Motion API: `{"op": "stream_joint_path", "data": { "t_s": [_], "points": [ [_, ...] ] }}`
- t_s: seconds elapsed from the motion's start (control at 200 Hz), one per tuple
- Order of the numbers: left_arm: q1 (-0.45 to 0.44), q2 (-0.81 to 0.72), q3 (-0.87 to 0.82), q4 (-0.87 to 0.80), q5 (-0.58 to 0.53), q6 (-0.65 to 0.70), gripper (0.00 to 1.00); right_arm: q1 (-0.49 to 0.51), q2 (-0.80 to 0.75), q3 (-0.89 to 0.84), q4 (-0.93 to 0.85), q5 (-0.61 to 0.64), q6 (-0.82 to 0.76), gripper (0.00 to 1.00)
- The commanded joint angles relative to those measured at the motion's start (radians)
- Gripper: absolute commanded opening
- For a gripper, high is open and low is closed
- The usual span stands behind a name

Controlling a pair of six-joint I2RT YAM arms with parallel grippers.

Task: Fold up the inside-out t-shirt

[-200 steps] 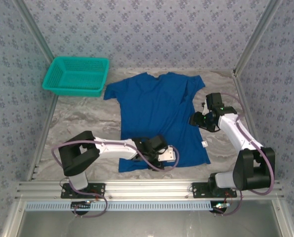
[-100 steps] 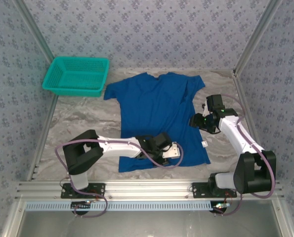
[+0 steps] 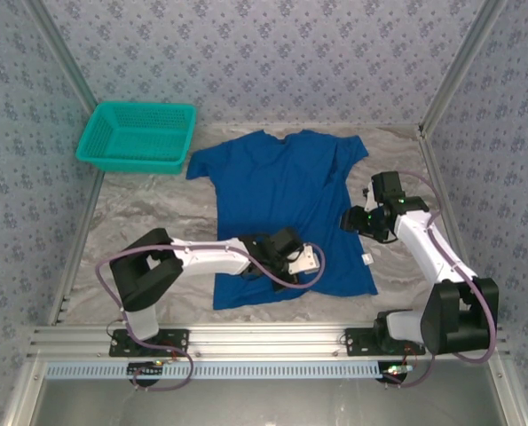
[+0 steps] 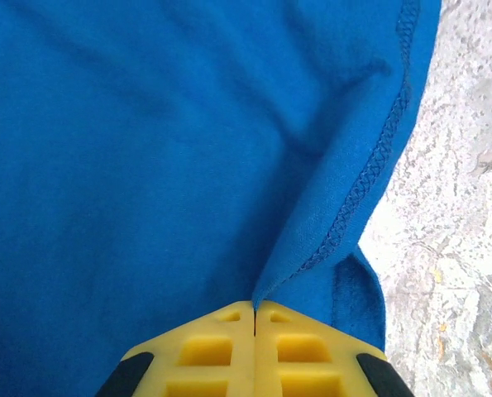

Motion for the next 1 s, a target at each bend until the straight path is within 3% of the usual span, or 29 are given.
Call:
{"op": "stream_joint_path", "data": {
  "t_s": [0.0, 0.12, 0.23, 0.33, 0.47, 0.575, 0.72, 0.889, 0.994],
  "points": [
    [0.037, -0.080, 0.015, -0.004, 0.047, -0.085, 0.00, 0.016, -0.095, 0.024, -0.053, -0.006, -0.050, 0.61],
    [0.093, -0.165, -0.004, 0.019, 0.005, -0.242, 0.00, 0.071, -0.267, -0.006, -0.030, -0.148, -0.127, 0.62],
    [0.156, -0.219, -0.006, 0.024, 0.006, -0.352, 0.00, 0.257, -0.444, -0.107, 0.091, -0.281, -0.158, 0.62],
    [0.200, -0.242, 0.017, 0.003, 0.009, -0.394, 0.00, 0.470, -0.536, -0.236, 0.265, -0.196, -0.125, 0.59],
    [0.239, -0.235, 0.061, -0.043, 0.064, -0.403, 0.00, 0.745, -0.553, -0.498, 0.656, 0.065, -0.077, 0.54],
    [0.262, -0.238, 0.099, -0.081, 0.093, -0.415, 0.00, 0.897, -0.454, -0.674, 1.011, 0.292, -0.120, 0.49],
    [0.272, -0.256, 0.171, -0.145, 0.135, -0.433, 0.00, 0.971, -0.169, -0.648, 1.196, 0.463, -0.187, 0.43],
    [0.276, -0.325, 0.201, -0.204, 0.139, -0.421, 0.00, 0.915, 0.079, -0.620, 1.446, 0.566, -0.180, 0.38],
    [0.277, -0.392, 0.206, -0.171, 0.140, -0.437, 0.00, 0.894, 0.170, -0.559, 1.453, 0.649, -0.204, 0.36]
  ]
}}
